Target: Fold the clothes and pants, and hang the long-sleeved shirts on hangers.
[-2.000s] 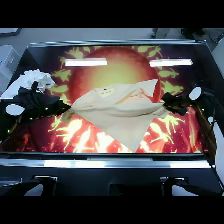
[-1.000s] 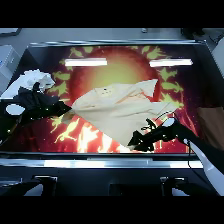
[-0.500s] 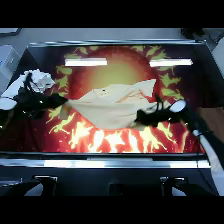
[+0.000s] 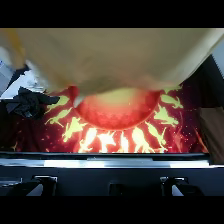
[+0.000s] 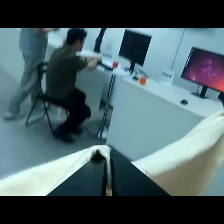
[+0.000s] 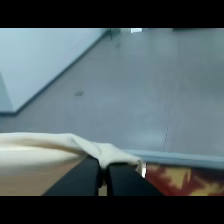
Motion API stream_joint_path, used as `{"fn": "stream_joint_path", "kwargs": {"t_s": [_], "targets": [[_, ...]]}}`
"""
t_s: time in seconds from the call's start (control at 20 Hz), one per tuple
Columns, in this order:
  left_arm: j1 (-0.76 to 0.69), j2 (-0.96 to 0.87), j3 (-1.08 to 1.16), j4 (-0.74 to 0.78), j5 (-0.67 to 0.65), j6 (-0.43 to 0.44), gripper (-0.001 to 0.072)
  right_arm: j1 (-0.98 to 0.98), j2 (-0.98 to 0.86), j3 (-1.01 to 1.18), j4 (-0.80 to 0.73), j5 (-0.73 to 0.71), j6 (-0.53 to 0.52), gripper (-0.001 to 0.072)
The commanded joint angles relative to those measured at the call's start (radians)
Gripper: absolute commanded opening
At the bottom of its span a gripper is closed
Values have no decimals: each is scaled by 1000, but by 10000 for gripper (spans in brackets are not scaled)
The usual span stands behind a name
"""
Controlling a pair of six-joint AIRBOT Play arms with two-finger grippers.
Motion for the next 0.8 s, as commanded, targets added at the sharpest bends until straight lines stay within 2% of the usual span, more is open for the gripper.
{"fn": "stream_joint_path", "kwargs": {"t_s": [0.0, 0.15, 0.3, 0.35, 0.5, 0.55, 0.6, 0.7, 0.75], "targets": [[-9, 69, 150, -11, 91, -11, 18, -10, 104, 86, -30, -118, -13, 41], [-9, 82, 149, 51, 151, -13, 18, -10, 111, 86, -37, -166, -13, 41], [-9, 71, 101, 178, 135, -89, 19, -10, 75, 86, -48, -78, 8, 41], [-9, 65, 58, 226, 111, -91, 19, -10, 50, 85, -47, 9, 26, 41], [-10, 11, -124, 306, 51, -90, 19, -10, -105, 36, -50, 422, 61, 41], [-10, -23, -204, 306, 67, -86, 19, -10, -167, -22, -59, 472, 57, 41], [-10, -68, -272, 306, 92, -76, 19, -10, -239, -95, -71, 447, 53, 41], [-10, -195, -369, 306, 140, -17, 19, -10, -394, -194, -105, 281, 65, 41], [-10, -274, -383, 306, 145, 4, 19, -10, -482, -202, -106, 218, 120, 41]]}}
